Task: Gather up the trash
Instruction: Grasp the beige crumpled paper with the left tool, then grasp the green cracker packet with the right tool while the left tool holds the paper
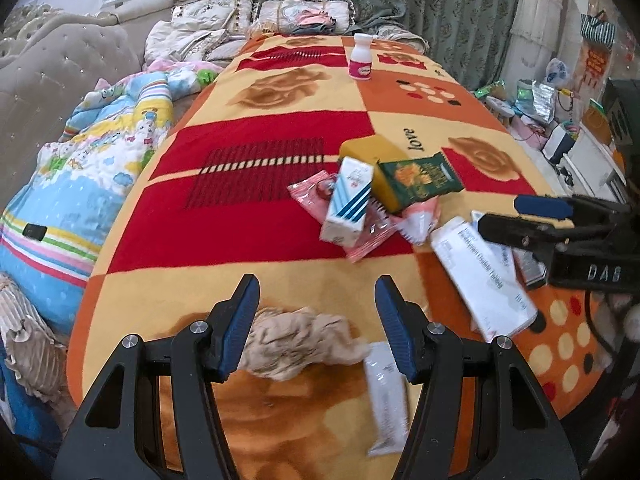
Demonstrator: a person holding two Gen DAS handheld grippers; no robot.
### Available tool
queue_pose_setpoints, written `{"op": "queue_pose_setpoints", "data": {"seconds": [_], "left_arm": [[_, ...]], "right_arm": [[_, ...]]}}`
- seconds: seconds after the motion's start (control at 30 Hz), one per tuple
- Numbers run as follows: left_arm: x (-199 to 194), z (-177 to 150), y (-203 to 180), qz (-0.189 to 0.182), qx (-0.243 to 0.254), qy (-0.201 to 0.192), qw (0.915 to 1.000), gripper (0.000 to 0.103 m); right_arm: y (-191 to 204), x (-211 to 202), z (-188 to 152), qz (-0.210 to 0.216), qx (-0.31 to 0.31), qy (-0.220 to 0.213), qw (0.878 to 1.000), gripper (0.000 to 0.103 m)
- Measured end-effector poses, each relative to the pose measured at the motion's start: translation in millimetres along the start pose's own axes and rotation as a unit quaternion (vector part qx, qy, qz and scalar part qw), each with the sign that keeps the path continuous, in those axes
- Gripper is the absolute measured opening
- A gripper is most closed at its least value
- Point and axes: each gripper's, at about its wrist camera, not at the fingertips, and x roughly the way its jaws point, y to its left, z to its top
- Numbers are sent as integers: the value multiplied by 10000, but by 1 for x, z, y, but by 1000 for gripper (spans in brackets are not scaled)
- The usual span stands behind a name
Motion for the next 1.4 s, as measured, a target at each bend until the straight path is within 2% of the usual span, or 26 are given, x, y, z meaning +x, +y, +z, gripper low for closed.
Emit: {"op": "queue_pose_setpoints", "data": {"seconds": [0.37,0.57,0.77,0.93,1.2,1.4], "left_arm": [[-2,-28,46,-301,2,402,9987,59],[12,-39,47,-440,74,534,9976,59],[31,-31,44,-837,-179,566,9947,59],[46,-19,36,-997,-275,578,9930,59],[58,-10,28,-1044,-280,591,9924,59],[65,-3,30,-1112,-470,510,9914,59]], "right_arm": [[10,15,9,112,-125,112,9998,78],[10,25,16,130,-83,200,9997,78],[-2,33,27,7,-5,225,9997,79],[-20,50,44,17,242,315,9992,85],[-8,82,56,197,37,468,9987,93],[-10,97,57,294,167,667,9972,94]]}}
